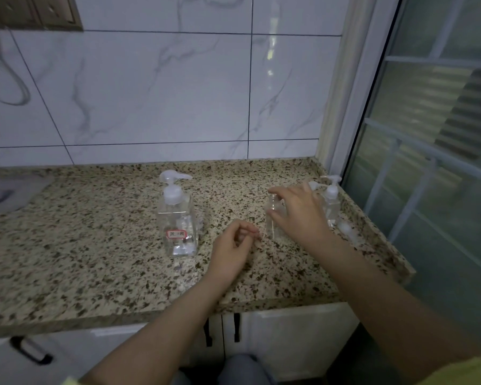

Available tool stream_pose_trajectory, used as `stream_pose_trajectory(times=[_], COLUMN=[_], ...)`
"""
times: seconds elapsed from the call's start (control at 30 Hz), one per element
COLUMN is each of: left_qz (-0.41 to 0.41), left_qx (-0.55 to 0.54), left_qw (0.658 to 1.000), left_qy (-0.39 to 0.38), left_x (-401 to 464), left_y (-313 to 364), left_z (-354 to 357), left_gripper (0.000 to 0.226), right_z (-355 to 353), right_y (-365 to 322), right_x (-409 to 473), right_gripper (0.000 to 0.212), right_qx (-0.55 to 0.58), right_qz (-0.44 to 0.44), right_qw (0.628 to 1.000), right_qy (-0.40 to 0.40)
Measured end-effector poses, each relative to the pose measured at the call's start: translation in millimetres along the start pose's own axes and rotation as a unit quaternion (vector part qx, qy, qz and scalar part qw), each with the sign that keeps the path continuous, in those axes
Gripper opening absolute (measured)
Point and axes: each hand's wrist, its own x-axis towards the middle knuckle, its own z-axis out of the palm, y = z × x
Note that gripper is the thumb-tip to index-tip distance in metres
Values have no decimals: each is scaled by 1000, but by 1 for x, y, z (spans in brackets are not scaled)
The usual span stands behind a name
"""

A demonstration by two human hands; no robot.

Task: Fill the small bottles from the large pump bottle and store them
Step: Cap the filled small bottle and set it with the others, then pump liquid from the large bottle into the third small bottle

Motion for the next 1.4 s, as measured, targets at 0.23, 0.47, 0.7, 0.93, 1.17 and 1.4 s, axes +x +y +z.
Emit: stream_pose_trajectory(times=[0.23, 0.47, 0.7, 0.93, 1.17, 1.4], left_qz=[-31, -21, -18, 71, 215, 100], left_qx=[52, 66, 87, 115, 191, 307], left_qw=[997, 997, 996, 990, 943, 943], left_qy=[49, 23, 5, 33, 167, 80], left_x=[4, -2, -4, 0, 16, 34], left_y=[2, 1, 5, 55, 111, 92], left_z=[-14, -23, -38, -66, -123, -160], left_gripper=[33, 33, 35, 34, 25, 25], right_z=[14, 24, 32, 28, 27, 32], right_y=[-18, -30, -31, -45, -75, -101], right_x=[-7, -21, -31, -29, -17, -8], right_gripper=[50, 49, 60, 56, 56, 53], right_qx=[163, 294, 372, 412, 466, 523], right_qz=[-43, -2, 63, 62, 60, 75], right_qw=[985, 953, 918, 904, 880, 846], right_qy=[-43, -69, -121, -97, -65, -73])
